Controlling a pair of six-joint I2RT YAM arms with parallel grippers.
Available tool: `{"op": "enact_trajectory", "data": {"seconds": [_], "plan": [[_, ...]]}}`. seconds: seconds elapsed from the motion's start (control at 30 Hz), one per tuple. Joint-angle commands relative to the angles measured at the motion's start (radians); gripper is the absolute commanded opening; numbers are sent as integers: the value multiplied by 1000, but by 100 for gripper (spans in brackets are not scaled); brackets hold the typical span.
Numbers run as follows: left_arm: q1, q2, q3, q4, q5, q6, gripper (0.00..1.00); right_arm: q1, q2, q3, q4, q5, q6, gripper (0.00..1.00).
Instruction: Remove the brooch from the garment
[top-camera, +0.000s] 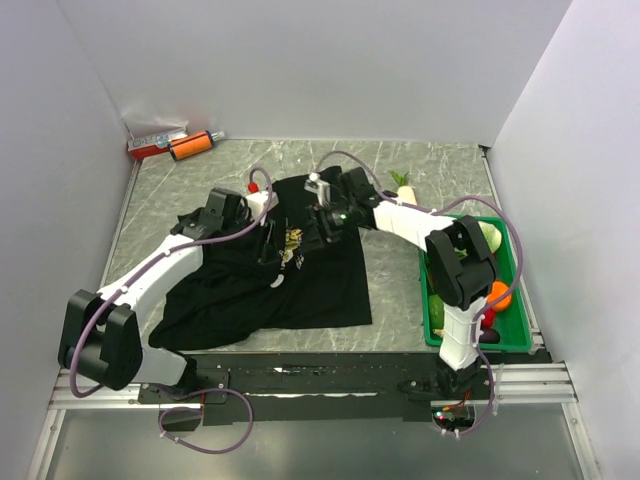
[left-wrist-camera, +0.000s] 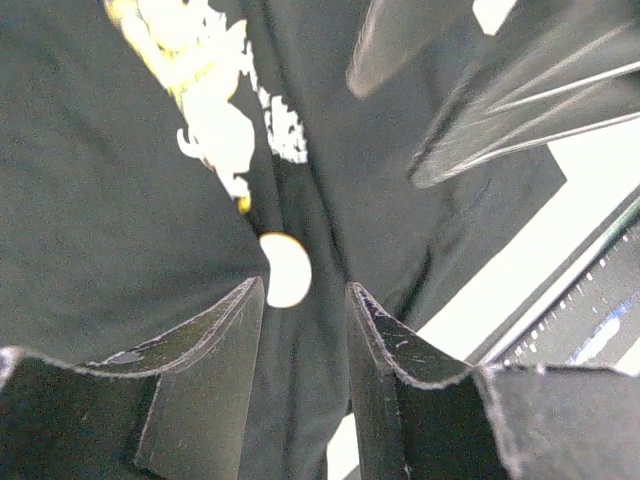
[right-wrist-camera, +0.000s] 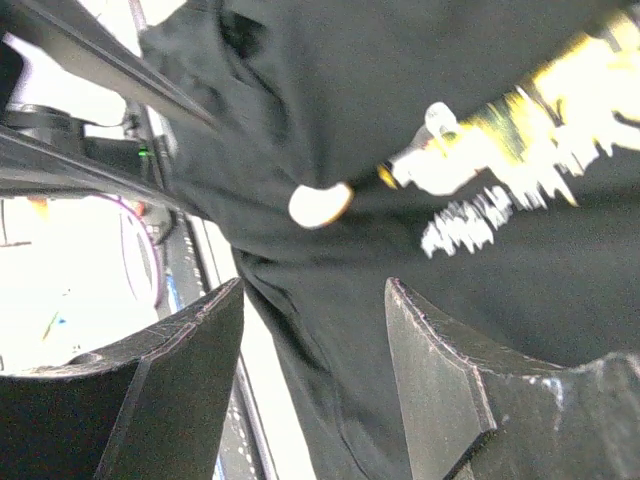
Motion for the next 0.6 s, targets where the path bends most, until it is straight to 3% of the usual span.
{"op": "enact_trajectory", "data": {"seconds": [0.0, 0.17, 0.27, 0.37, 0.57], "plan": [[53, -22, -37, -30, 93, -63, 42, 54, 60, 170, -85, -52, -14, 65], [105, -45, -112, 63, 182, -123, 39, 78, 187, 293, -295, -67, -52, 59], [111, -35, -138, 133, 162, -162, 36, 78, 244, 360, -391, -86, -115, 57], [134, 11, -100, 101, 164, -134, 33, 78, 308, 446, -463, -121, -134, 56], [171, 102, -106, 91, 248, -99, 25, 80, 394, 509, -473, -185, -101, 54]]}}
